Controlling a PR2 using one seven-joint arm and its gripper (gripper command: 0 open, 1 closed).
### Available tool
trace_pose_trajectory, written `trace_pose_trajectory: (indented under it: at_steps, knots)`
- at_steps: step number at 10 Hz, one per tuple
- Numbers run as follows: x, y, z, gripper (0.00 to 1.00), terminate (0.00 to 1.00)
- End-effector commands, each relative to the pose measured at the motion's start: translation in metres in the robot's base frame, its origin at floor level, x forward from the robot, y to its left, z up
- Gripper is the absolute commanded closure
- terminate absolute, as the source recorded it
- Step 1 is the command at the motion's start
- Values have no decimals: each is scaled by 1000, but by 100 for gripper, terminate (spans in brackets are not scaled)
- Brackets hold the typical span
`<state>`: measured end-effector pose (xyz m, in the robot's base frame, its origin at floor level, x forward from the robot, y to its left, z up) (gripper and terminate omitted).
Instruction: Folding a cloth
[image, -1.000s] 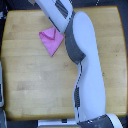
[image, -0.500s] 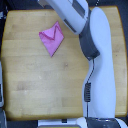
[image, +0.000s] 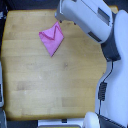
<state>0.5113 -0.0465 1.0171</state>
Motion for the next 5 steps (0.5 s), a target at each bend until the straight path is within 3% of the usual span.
trace_pose_trajectory:
  at_steps: [1,5]
  knots:
    - [-49,-106,21,0,0]
    - [-48,-164,11,0,0]
